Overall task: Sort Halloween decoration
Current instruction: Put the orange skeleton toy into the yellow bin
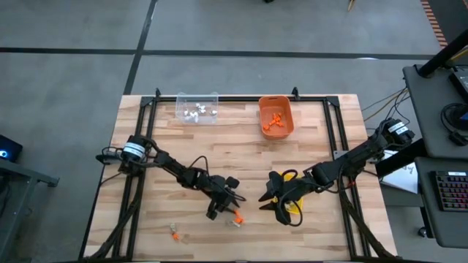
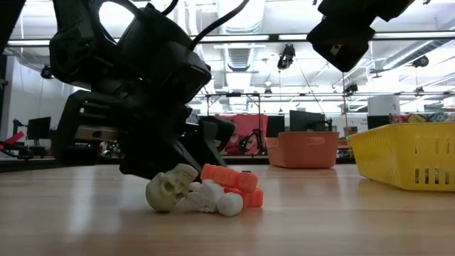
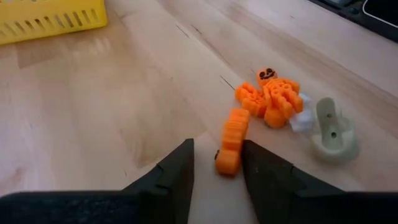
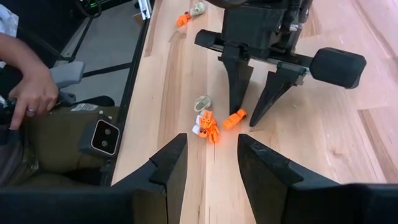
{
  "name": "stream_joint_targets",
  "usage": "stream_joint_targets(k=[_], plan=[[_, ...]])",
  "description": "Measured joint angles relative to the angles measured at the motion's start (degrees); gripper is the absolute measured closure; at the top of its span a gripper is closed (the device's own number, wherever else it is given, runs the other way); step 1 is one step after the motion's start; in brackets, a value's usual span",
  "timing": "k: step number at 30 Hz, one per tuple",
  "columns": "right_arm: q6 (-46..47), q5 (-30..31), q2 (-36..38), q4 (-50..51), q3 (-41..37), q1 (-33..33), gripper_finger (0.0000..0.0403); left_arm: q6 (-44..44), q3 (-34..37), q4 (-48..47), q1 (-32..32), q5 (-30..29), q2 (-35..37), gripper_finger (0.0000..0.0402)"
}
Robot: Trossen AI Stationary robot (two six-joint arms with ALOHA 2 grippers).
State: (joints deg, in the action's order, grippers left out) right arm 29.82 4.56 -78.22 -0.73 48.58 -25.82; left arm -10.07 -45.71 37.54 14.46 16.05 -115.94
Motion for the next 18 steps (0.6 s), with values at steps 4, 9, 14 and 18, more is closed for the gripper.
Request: stream_joint_targets(k=[4, 9, 14, 18], plan=[[0.04, 0.07, 0.00, 0.00, 0.00, 0.00, 0.0271, 0.02, 0.13, -0.02, -0.06, -0.04, 0.04, 0.0317], [0.07, 0.13, 0.00, 0.00, 0.00, 0.00, 0.0271, 0.02, 0.15, -0.05, -0.09, -0.02, 0.05, 0.0362], [0.09, 0.13, 0.00, 0.00, -0.02, 0.00, 0.0271, 0.51, 0.21, -0.09, -0.11, -0.02, 0.13, 0.0395], [0.09, 0.13, 0.00, -0.01, -0.02, 0.00, 0.0271, 1.47, 0.22, -0.09, -0.09, -0.06, 0.20, 0.0396]])
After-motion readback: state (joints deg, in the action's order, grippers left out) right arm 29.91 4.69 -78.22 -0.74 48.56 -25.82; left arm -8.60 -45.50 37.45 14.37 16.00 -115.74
